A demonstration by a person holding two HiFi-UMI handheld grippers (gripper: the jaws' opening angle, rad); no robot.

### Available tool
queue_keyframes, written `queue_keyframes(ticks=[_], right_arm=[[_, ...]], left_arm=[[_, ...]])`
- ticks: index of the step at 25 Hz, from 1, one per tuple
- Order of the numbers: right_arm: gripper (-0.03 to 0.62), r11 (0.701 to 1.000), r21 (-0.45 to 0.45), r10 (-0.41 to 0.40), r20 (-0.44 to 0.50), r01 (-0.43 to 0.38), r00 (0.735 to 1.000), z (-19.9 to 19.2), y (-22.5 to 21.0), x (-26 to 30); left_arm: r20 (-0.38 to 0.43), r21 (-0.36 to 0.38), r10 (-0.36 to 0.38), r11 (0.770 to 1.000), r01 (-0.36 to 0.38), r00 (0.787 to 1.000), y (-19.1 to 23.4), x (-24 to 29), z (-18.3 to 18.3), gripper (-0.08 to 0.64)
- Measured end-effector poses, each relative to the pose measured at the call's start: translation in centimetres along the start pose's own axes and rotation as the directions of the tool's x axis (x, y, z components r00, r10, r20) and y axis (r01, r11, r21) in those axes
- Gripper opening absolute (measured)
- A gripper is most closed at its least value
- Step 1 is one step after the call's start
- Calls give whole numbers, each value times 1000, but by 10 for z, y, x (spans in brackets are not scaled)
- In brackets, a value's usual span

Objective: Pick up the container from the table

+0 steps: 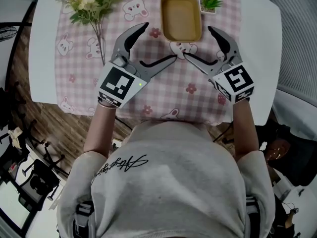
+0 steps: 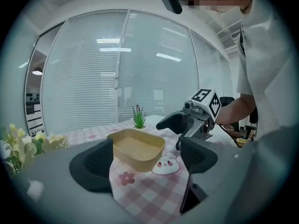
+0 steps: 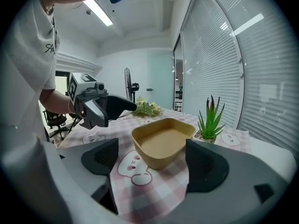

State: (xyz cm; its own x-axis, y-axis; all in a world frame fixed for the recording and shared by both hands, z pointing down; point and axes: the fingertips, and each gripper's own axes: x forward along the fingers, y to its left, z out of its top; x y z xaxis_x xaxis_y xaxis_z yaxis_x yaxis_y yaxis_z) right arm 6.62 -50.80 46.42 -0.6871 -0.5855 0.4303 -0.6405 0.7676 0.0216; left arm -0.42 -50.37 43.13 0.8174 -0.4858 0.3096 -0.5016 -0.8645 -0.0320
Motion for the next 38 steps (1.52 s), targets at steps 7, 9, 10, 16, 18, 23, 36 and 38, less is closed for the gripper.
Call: queue_keyframes(ticks=[7, 9, 10, 16, 18, 23, 36, 38], right_arm=[[434, 999, -43, 23, -98, -28, 995, -14, -5, 19], [432, 999, -42, 15, -116, -20, 993, -17, -8, 23], [431, 999, -40, 13, -123, -18, 992, -18, -10, 24], [425, 999, -42, 11, -136, -17, 991, -19, -12, 31], [409, 999, -48, 5, -137, -12, 991, -19, -13, 32], [368, 999, -45, -13, -150, 6, 989, -20, -13, 37], [330, 998, -43, -45, -181, 38, 982, -32, -10, 49], [312, 998, -46, -58, -184, 51, 981, -32, -12, 49]], left_arm=[[-116, 22, -29, 999, 32, 993, 8, 25, -29, 436], [-157, 37, -33, 999, 40, 987, 9, 32, -37, 436], [-170, 44, -31, 998, 39, 985, 10, 35, -39, 434], [-226, 60, -7, 998, 22, 974, 18, 46, -46, 410], [-251, 61, 1, 998, 15, 968, 20, 48, -50, 391], [-294, 57, 24, 998, -7, 955, 23, 53, -57, 359], [-317, 33, 43, 999, -34, 947, 23, 58, -67, 321], [-319, 39, 53, 998, -42, 946, 22, 58, -69, 316]])
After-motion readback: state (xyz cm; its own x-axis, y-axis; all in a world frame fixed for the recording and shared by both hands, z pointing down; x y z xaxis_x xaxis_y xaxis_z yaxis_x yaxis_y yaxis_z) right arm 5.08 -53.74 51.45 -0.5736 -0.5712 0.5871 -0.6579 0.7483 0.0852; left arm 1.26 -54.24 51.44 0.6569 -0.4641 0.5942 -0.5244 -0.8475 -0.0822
